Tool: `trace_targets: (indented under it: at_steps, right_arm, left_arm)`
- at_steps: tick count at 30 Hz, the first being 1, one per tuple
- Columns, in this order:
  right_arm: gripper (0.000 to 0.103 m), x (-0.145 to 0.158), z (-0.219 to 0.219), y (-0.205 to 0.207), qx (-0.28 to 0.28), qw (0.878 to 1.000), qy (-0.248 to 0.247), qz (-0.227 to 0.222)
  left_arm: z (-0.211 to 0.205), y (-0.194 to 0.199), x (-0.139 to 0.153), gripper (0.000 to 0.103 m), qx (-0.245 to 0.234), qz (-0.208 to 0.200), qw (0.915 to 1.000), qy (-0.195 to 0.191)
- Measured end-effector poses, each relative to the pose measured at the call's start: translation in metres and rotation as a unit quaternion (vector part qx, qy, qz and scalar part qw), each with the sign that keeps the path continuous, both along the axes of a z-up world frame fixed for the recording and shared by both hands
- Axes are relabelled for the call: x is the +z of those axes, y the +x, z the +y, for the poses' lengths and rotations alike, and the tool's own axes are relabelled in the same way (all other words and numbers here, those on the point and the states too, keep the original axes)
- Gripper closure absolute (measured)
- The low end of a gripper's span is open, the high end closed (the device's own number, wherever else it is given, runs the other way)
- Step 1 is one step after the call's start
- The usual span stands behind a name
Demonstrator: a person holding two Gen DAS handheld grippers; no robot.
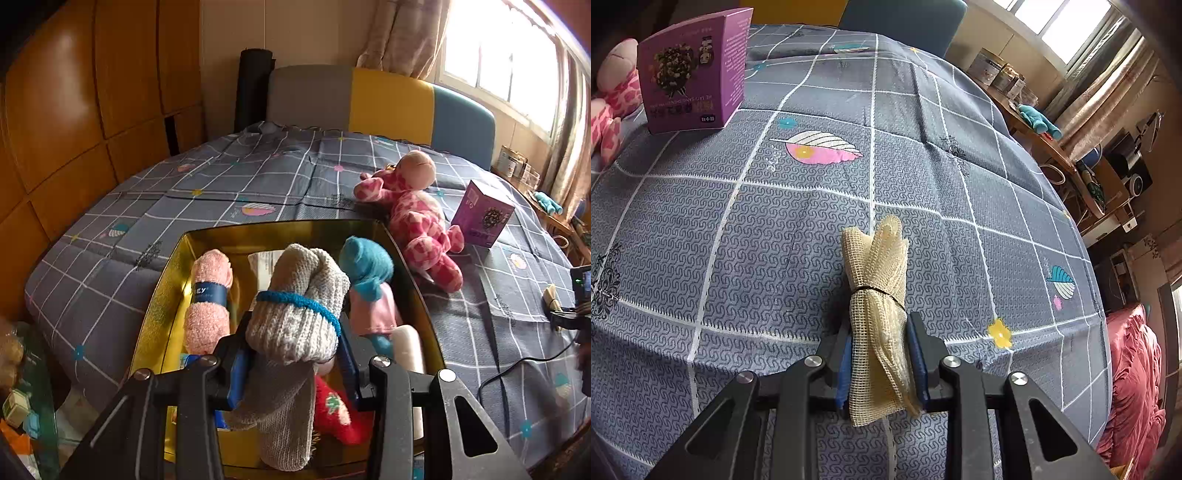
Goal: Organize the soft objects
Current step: 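Lower the white glove into the gold tray and open the left tool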
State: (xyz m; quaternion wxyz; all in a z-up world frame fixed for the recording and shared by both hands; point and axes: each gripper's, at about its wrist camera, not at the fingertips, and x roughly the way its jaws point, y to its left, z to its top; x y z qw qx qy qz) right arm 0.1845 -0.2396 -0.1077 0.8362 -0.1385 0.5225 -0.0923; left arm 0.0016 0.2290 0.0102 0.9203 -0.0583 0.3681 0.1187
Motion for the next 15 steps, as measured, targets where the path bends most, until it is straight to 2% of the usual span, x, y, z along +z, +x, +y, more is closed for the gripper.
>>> trace_targets:
  at_steps: [5,10,15]
  right_arm:
    - [0.077,0.001,0.001,-0.001,0.004,1.000,-0.005,0.001]
    - [0.078,0.002,0.001,-0.001,0.005,1.000,-0.005,0.002]
    - [0.078,0.001,0.001,-0.002,0.005,1.000,-0.004,0.002]
  left_arm:
    - [0.012,0.001,-0.011,0.061,0.013,0.014,0.9998,-0.007]
    - [0.040,-0.003,-0.016,0.061,0.033,0.015,0.9965,-0.076]
    - [0.072,-0.016,-0.011,0.061,0.063,0.004,0.9925,-0.105]
